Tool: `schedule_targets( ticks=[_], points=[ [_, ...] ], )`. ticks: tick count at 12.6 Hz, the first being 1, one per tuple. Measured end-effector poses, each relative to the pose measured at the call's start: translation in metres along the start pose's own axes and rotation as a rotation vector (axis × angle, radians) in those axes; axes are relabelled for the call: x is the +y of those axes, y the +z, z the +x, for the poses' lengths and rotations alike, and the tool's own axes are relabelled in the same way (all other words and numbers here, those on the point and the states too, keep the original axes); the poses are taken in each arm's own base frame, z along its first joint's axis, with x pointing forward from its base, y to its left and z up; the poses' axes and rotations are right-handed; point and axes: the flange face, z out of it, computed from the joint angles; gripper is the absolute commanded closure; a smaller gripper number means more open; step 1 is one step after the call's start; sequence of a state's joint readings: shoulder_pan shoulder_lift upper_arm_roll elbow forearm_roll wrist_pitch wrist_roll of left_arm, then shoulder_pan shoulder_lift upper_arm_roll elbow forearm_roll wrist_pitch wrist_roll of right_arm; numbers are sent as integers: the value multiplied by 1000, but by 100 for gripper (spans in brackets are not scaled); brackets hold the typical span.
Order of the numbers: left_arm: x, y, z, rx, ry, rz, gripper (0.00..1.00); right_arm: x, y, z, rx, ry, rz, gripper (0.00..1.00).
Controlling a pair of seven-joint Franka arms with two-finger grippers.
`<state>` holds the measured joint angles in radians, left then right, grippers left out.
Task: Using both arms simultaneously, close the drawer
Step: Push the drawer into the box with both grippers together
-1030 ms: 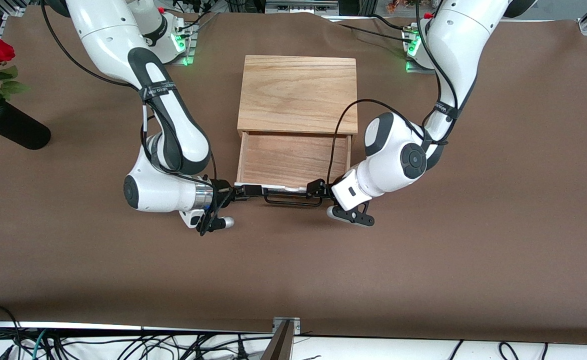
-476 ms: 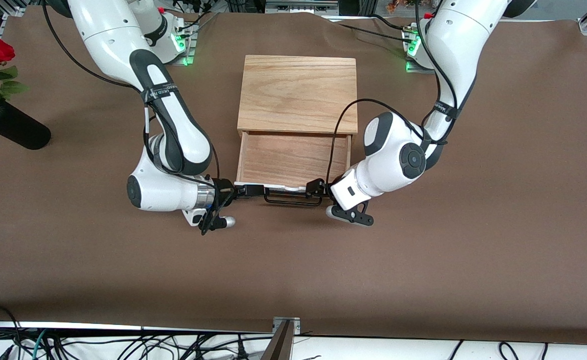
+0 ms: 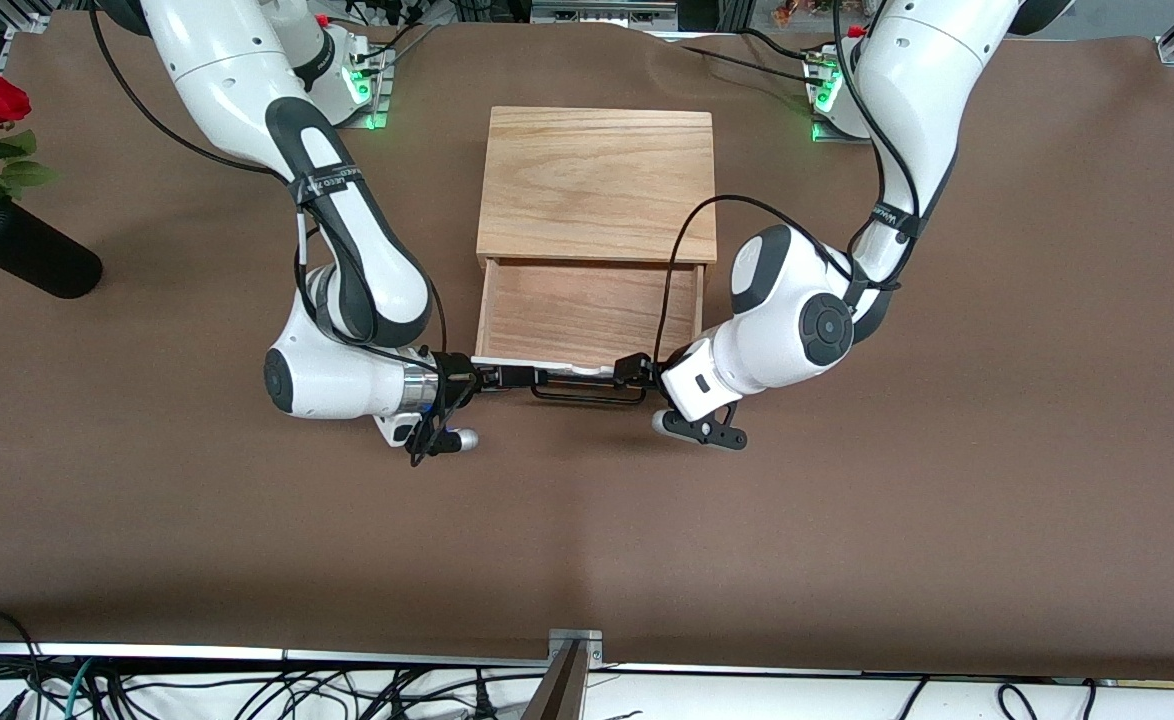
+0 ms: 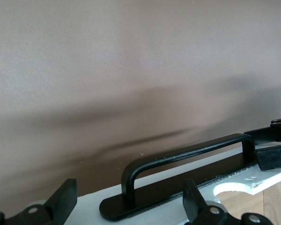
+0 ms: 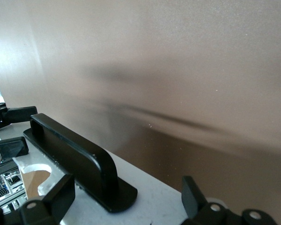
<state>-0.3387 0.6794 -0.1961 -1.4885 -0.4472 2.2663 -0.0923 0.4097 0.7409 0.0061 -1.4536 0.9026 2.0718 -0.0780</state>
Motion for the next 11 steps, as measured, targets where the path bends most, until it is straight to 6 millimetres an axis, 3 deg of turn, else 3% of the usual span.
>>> schedule_targets(
  ticks=[5, 8, 11],
  points=[
    [4, 1, -4, -47, -56, 3, 0, -5, -2, -3, -14, 72, 5, 0],
    [13, 14, -17, -113, -51, 11, 0, -27, -2, -18, -62, 98, 26, 0],
    [16, 19, -21, -133, -52, 15, 0, -28, -1, -24, -67, 104, 24, 0]
  ],
)
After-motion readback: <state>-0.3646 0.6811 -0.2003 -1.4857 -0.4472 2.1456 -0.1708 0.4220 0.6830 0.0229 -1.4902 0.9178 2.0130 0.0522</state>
